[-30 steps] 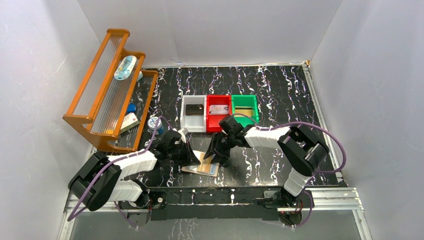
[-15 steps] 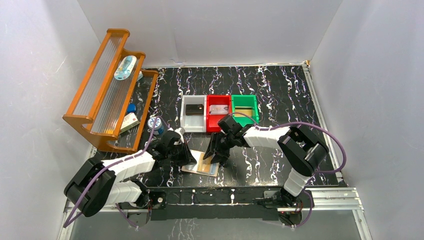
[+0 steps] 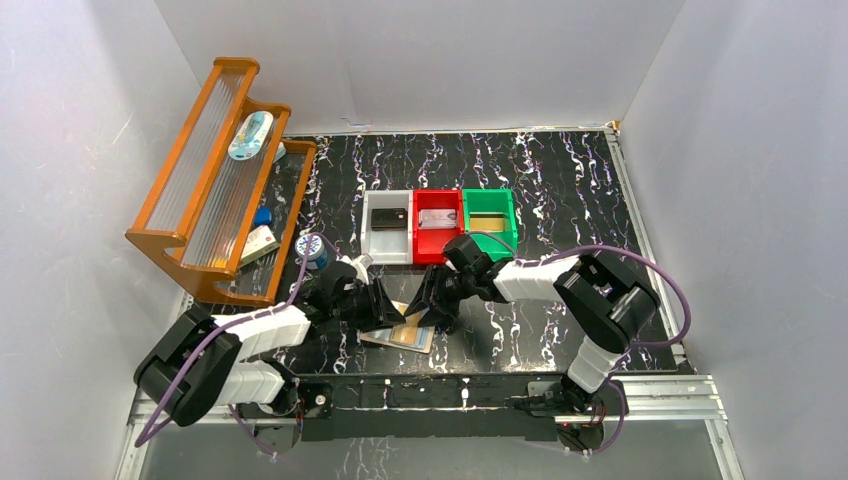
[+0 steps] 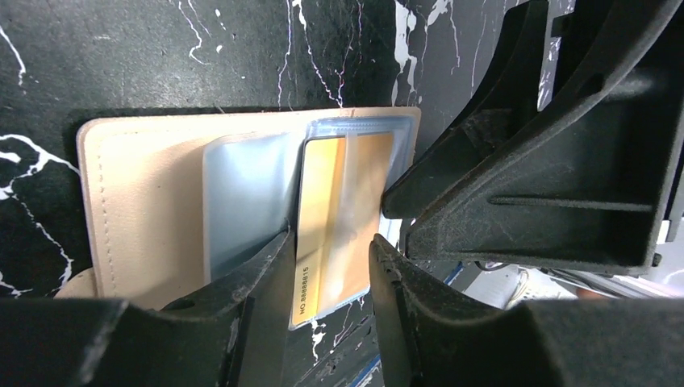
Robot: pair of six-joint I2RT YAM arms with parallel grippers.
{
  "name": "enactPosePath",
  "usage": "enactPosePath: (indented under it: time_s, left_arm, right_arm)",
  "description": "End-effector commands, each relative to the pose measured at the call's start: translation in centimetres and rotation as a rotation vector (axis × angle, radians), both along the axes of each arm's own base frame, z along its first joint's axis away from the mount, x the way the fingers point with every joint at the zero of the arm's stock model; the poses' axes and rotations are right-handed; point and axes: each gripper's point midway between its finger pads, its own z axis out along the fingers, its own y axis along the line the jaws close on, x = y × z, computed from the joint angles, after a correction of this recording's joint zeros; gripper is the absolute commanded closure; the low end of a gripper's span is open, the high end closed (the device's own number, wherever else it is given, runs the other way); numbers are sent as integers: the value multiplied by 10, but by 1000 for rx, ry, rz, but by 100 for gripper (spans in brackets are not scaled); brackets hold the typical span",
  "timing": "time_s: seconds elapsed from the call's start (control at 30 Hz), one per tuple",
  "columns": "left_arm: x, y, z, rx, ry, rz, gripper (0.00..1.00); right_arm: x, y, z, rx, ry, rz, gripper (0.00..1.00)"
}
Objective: Take the credit cards out of the card holder
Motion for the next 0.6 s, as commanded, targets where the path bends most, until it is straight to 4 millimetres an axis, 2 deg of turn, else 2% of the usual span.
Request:
enactPosePath:
  time_s: [0.0,0.17,0.27,0.43,0.57]
  left_arm:
    - [-18,-17,9,-125,57,-80,64]
    - [-21,-28,13,-195,82,-131,83]
    - [-20,-30,10,-183,93,-147,100]
    - [-14,-22,5,-98,75,-128,100]
    - [-6,-6,3,1,24,-64,100]
  right_arm:
    - [-2,-23,-61,-162,-5,-93,44]
    - [-1,-19,-61,-154,-10,-74,44]
    - [0,-18,-60,-156,-19,-69,45]
    - [5,-21,-54,-197,-63,-51,45]
    - [12,-29,-50,-265,-108,-43,42]
